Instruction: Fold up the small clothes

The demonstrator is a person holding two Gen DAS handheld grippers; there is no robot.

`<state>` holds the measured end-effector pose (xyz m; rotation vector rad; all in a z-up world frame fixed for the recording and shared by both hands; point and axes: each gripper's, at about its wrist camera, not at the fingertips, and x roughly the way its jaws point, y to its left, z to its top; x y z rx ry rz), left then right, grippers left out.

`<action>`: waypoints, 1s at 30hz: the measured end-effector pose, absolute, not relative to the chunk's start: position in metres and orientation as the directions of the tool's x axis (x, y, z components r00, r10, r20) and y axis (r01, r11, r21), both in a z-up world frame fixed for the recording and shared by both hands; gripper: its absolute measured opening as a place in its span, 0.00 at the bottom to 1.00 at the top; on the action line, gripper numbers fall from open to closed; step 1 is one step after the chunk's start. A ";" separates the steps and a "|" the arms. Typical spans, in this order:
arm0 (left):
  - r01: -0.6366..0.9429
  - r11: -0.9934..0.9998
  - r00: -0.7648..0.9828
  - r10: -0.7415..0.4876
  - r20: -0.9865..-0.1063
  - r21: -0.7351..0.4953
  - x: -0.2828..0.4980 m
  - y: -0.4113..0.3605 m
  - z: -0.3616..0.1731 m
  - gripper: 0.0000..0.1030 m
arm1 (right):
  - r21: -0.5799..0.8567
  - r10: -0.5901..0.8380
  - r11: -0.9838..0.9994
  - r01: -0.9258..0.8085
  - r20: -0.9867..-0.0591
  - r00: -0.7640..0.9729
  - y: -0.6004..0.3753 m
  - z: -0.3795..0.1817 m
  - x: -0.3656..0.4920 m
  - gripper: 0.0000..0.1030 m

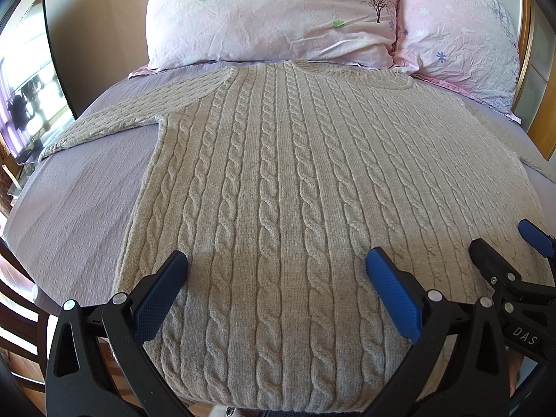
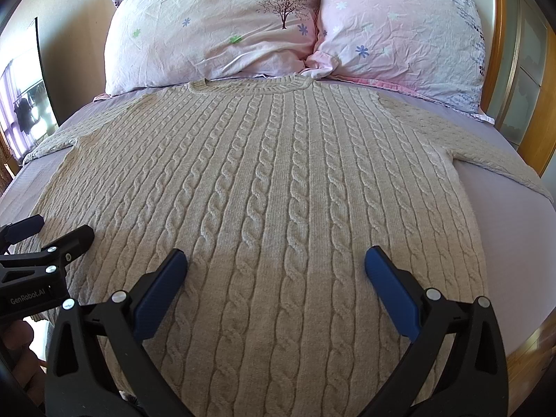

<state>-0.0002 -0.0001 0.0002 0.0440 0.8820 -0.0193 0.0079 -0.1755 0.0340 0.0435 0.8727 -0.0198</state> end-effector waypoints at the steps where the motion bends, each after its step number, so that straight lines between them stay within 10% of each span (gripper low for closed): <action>1: 0.035 0.999 0.635 0.001 -0.772 0.030 0.000 0.000 0.000 0.99 | 0.030 0.000 0.999 0.035 -0.766 0.643 -0.176 0.034 0.008 0.98; 30: 0.040 0.999 0.630 0.000 -0.777 0.033 0.001 -0.001 0.000 0.99 | 0.027 0.001 0.999 0.032 -0.774 0.634 -0.178 0.034 0.008 0.98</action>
